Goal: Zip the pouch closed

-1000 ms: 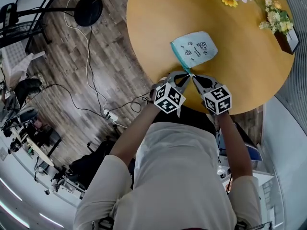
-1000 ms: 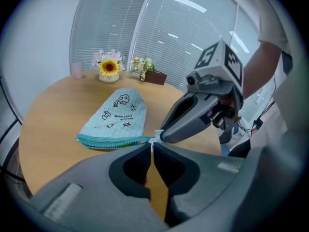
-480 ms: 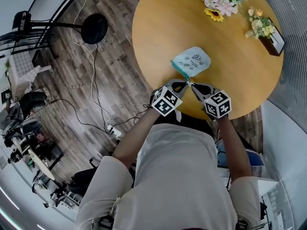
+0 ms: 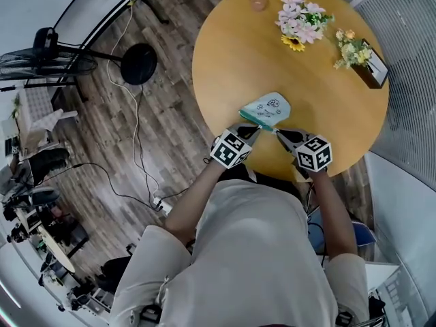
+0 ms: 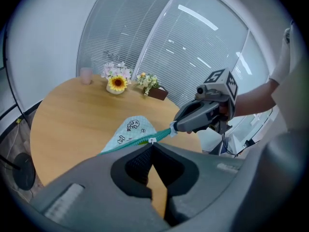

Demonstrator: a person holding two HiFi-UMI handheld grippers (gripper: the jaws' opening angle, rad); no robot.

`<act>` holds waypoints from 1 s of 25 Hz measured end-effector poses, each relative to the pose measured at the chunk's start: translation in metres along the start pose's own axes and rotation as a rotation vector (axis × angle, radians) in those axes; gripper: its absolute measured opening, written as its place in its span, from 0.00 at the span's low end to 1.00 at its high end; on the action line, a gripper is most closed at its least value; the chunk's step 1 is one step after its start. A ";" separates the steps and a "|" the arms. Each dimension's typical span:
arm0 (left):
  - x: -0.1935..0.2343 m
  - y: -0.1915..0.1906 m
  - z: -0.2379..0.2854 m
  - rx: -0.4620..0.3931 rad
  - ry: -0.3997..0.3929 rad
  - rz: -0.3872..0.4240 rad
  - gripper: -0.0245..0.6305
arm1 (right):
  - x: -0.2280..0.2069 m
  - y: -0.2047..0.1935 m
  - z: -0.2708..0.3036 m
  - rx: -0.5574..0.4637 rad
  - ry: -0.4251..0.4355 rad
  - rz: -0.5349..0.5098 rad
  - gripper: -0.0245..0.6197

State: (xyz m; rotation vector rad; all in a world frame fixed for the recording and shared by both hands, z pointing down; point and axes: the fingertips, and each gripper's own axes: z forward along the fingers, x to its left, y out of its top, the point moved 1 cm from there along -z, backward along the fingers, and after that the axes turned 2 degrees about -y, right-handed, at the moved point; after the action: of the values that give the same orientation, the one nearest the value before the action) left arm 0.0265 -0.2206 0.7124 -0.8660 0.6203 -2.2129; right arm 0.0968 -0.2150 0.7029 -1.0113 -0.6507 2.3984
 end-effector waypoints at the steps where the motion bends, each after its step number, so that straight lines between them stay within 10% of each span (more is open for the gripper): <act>1: 0.001 0.000 -0.003 -0.003 0.002 0.000 0.07 | -0.001 0.001 -0.004 -0.002 -0.007 0.002 0.04; 25: 0.048 -0.009 -0.055 -0.007 0.035 -0.026 0.07 | -0.014 0.000 -0.042 0.007 -0.119 0.029 0.04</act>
State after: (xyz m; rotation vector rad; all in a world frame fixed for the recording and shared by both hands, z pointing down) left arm -0.0431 -0.2397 0.7004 -0.8449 0.6376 -2.2548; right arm 0.1369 -0.2132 0.6845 -0.8865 -0.6729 2.4995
